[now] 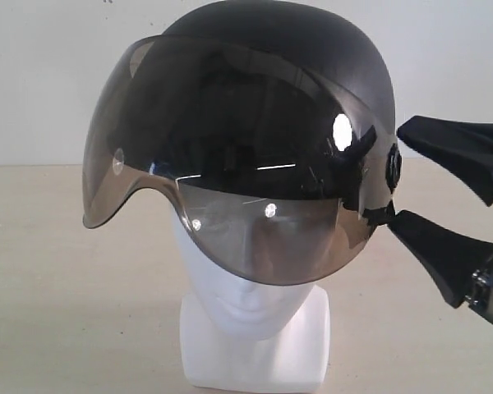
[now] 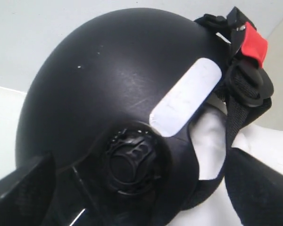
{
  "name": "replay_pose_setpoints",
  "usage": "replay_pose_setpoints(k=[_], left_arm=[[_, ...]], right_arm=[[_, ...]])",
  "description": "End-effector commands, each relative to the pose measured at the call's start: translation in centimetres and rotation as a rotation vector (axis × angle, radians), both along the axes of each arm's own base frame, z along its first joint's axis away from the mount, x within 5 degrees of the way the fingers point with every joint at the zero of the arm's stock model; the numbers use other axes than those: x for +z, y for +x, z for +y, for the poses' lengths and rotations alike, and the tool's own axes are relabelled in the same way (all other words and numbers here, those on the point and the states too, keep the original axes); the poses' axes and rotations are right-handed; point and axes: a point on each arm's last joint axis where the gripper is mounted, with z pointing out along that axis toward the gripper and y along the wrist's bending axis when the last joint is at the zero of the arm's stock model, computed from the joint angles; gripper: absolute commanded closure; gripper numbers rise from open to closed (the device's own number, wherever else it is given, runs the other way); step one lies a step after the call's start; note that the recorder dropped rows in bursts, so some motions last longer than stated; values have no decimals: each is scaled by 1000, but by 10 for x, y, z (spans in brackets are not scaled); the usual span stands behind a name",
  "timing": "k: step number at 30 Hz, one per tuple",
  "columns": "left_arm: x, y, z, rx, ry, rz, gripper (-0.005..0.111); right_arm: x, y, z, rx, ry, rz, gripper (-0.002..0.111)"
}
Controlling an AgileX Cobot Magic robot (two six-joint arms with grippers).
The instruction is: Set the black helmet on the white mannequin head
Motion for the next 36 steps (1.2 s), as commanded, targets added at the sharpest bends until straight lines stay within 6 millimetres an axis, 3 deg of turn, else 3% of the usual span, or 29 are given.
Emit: replay_pose_setpoints(k=[1, 7, 16, 19, 23, 24, 28, 31, 36], left_arm=[[-1, 0, 0, -4, -1, 5, 102], [-1, 0, 0, -4, -1, 5, 102], [-1, 0, 0, -4, -1, 5, 102], [-1, 0, 0, -4, -1, 5, 102], [-2, 0, -2, -40, 3, 7, 102], [-2, 0, -2, -42, 3, 7, 102], [-2, 0, -2, -42, 3, 7, 102], [-2, 0, -2, -42, 3, 7, 102], [-2, 0, -2, -42, 3, 7, 102]], right_arm=[[10, -14, -11, -52, -45, -24, 18], [13, -37, -31, -157, -106, 20, 18], [20, -62, -49, -231, -193, -95, 20], [16, -63, -52, -256, -311, -109, 42], [16, -63, -52, -265, -509, -232, 101], [17, -63, -52, -268, -562, -261, 107], [31, -63, -61, -312, -840, -283, 107], [59, -68, -72, -346, -1094, -317, 107], [93, -74, -90, -293, -1390, -103, 107]])
